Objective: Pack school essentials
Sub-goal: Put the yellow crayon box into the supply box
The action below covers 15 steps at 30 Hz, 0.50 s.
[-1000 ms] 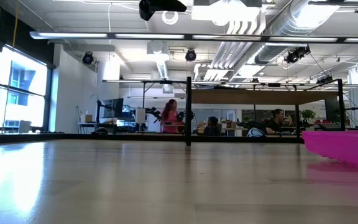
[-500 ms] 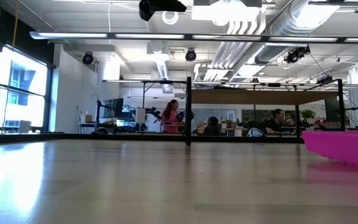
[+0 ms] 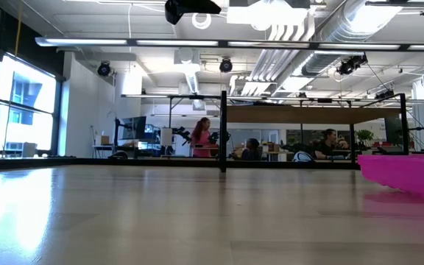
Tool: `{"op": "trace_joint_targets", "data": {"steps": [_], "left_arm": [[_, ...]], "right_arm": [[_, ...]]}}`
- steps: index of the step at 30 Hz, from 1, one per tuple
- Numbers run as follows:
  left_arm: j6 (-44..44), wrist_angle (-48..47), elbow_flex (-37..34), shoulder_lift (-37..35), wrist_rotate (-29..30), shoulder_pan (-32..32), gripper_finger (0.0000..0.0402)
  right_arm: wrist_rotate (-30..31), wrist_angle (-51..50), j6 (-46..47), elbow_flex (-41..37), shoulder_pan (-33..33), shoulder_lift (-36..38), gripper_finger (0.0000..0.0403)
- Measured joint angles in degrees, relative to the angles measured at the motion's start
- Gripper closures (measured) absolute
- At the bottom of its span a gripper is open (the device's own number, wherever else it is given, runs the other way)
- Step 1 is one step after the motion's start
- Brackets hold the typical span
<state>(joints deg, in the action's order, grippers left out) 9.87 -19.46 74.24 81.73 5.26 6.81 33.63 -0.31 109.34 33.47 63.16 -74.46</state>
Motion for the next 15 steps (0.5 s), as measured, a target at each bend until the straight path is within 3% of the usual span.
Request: {"op": "trace_joint_targets", "data": {"steps": [15], "left_arm": [[0.0,0.0,0.0,0.0,0.0,0.0,0.0184]], "right_arm": [[-3.8,-1.3,1.6,0.0,0.0,0.0,0.032]]}}
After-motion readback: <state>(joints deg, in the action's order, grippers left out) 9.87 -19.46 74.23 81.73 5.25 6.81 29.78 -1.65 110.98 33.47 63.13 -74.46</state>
